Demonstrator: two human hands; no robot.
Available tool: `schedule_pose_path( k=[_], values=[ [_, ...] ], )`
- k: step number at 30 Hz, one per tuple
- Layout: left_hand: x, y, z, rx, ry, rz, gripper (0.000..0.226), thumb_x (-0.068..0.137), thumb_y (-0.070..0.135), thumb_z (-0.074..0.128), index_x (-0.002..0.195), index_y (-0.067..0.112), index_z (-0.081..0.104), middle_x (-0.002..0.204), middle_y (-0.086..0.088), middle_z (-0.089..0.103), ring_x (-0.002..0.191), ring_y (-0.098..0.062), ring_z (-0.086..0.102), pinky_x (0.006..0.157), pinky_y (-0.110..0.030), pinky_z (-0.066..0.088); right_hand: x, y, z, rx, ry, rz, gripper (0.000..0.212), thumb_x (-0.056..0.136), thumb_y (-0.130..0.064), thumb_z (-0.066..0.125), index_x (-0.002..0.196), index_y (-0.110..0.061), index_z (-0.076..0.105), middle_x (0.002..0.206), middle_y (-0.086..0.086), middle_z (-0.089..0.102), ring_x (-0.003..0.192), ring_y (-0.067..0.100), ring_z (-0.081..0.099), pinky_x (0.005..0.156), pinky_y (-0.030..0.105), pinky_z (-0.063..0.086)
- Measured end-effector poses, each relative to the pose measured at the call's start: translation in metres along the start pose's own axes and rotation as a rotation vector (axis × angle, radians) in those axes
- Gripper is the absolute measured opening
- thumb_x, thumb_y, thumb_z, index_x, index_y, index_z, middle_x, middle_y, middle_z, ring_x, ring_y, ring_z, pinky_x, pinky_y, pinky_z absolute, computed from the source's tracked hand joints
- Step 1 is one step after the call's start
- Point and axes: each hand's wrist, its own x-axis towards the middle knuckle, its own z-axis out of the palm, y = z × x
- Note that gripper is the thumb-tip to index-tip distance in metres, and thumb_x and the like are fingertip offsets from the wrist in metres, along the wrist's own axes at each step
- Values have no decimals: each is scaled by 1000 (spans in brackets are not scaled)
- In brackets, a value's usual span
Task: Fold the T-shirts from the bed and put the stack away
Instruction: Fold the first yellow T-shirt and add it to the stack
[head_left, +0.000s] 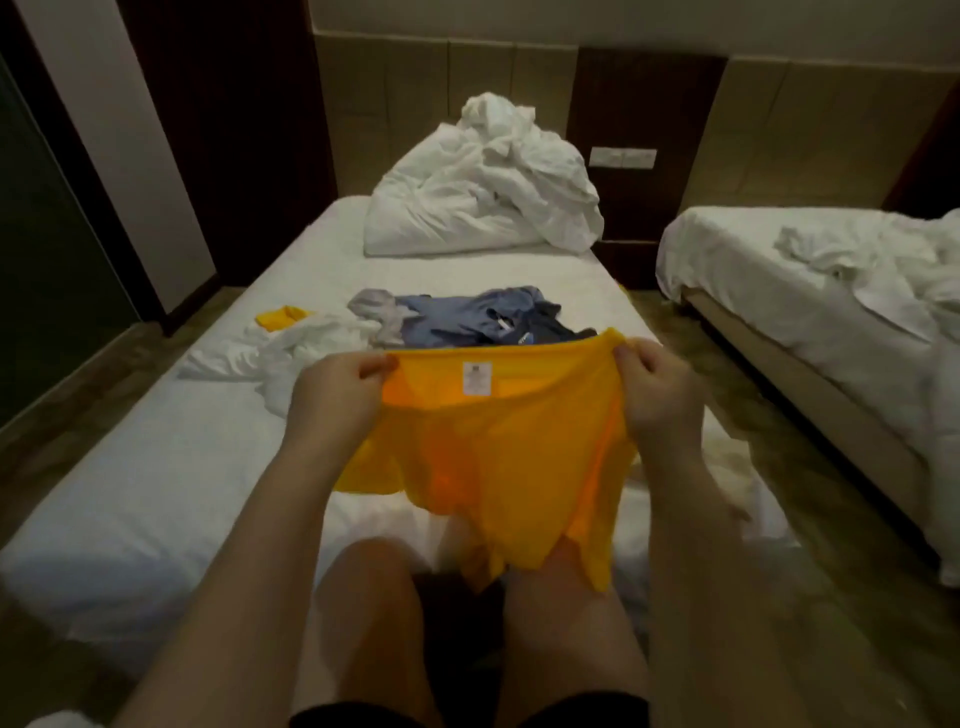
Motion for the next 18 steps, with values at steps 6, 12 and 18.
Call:
schedule_pose_path(
  k=[6, 12, 18],
  values=[
    [-22, -29, 7, -55, -266, -51, 21, 89, 20, 60, 108, 15, 69, 110, -9, 66, 102, -25, 59, 87, -35, 45, -9, 23, 6, -64, -20, -33, 30, 96, -19, 47, 75, 0, 58, 62, 8, 49, 55, 10, 38, 48, 19, 25],
    [-17, -36, -9, -278, -293, -27, 21, 80, 8, 69, 82, 28, 64, 91, 2, 62, 78, -14, 59, 64, -20, 45, -5, 39, 14, -46, -88, 86, 31, 97, -18, 42, 77, 2, 55, 63, 6, 45, 59, 12, 38, 57, 32, 28],
    [-17, -42, -2, -137, -18, 12, 6, 82, 15, 68, 84, 20, 68, 85, -2, 65, 83, -20, 57, 72, -27, 40, -5, 40, 7, 126, -156, 108, 21, 90, -20, 58, 72, -30, 62, 72, -11, 61, 69, 1, 53, 65, 22, 44]
  ],
)
